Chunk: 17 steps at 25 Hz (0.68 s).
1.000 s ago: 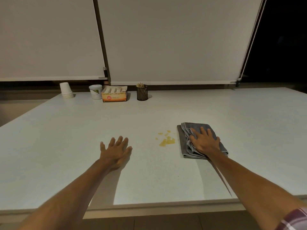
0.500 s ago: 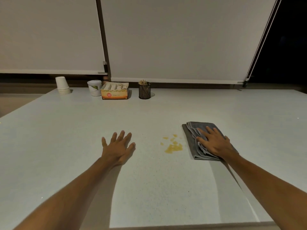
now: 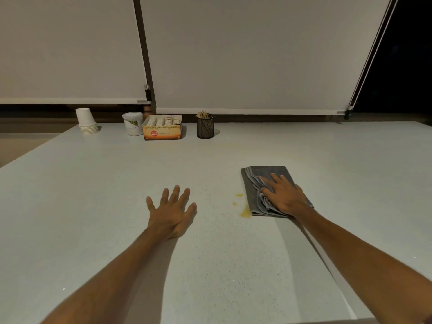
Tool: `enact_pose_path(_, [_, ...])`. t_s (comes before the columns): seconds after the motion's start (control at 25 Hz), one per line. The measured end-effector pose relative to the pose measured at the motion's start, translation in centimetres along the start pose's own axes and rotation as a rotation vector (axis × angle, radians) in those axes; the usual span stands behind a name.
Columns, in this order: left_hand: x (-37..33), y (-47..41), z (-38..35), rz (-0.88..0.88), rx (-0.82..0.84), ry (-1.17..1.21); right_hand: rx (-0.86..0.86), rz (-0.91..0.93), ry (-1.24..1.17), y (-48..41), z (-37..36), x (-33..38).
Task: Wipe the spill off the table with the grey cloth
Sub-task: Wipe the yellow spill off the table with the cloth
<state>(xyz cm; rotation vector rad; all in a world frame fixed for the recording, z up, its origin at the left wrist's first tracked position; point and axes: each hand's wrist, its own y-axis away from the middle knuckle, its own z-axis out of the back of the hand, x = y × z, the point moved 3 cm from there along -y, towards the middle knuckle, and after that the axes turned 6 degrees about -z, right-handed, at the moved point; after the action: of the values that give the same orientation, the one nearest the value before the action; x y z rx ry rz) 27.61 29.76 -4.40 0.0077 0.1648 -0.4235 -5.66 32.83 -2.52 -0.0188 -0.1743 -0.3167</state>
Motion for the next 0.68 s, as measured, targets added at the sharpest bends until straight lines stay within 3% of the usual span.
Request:
enact_pose_path(0.16, [0.0, 0.1, -0.1, 0.0, -0.014, 0.014, -0.014, -0.095, -0.035, 0.0, 0.4, -1.6])
enact_pose_path(0.36, [-0.1, -0.2, -0.2, 0.016, -0.008, 0.021, -0.05, -0.189, -0.087, -2.2, 0.4, 2.0])
enact_pose_path(0.68, [-0.2, -0.1, 0.1, 0.036, 0.01, 0.016, 0.029, -0.016, -0.073, -1.0, -0.8, 10.1])
